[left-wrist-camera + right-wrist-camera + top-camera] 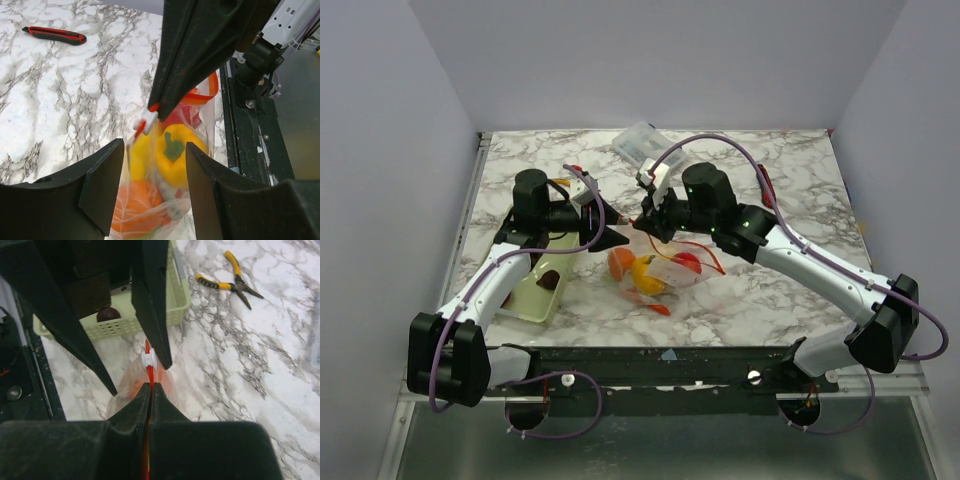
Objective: Place the food in the zip-top bag and seal the zipper
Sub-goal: Zip the zipper food storage bag at the center of the board.
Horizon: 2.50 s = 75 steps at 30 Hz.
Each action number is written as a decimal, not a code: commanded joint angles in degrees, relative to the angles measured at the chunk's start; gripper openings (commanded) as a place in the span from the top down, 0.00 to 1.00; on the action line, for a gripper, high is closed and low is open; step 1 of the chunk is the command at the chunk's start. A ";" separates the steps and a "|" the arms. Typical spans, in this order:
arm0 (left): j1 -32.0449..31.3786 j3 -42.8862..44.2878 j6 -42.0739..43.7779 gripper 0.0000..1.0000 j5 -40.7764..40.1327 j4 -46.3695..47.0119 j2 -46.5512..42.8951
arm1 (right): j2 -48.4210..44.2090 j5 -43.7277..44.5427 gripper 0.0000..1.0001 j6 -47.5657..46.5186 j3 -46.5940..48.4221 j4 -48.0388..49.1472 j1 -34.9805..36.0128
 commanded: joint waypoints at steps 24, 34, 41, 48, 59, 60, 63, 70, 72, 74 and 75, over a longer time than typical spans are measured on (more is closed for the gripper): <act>-0.36 1.22 1.26 1.00 -1.17 0.16 0.65 | 2.26 -6.32 0.58 3.69 3.28 2.33 -0.02; -0.35 0.64 1.87 1.00 -0.46 0.69 0.24 | 5.24 -7.18 0.66 3.70 6.63 1.54 -0.02; -0.27 0.35 1.79 1.00 -1.01 1.00 -0.11 | 5.41 -6.99 0.95 3.60 6.63 1.63 -0.02; 3.85 -1.84 -7.75 1.00 -0.41 10.53 0.48 | 1.43 -1.10 1.00 2.04 0.92 2.51 -0.11; 8.63 -1.79 -8.26 1.00 -6.26 9.50 1.11 | -6.73 2.85 1.00 0.17 -4.98 -2.41 -1.47; 8.85 -1.73 -7.99 1.00 -6.58 9.25 1.07 | -7.52 3.36 1.00 0.17 -5.53 -3.10 -1.47; 9.82 -1.18 -7.29 1.00 -7.44 7.56 1.68 | -10.55 4.31 1.00 0.50 -7.98 -4.52 -1.51; 11.29 -0.54 -7.45 1.00 -8.11 7.02 2.96 | -19.38 7.65 1.00 3.79 -13.80 -6.53 -1.51; 11.65 -0.47 -7.53 1.00 -8.34 7.08 3.06 | -21.75 8.27 1.00 5.22 -15.45 -7.13 -1.51; 11.86 -0.52 -7.58 1.00 -8.29 7.08 3.15 | -24.26 9.70 1.00 6.34 -17.45 -7.72 -1.51; 11.87 -0.54 -7.62 1.00 -8.37 6.94 3.19 | -25.19 10.35 1.00 6.71 -18.32 -7.93 -1.51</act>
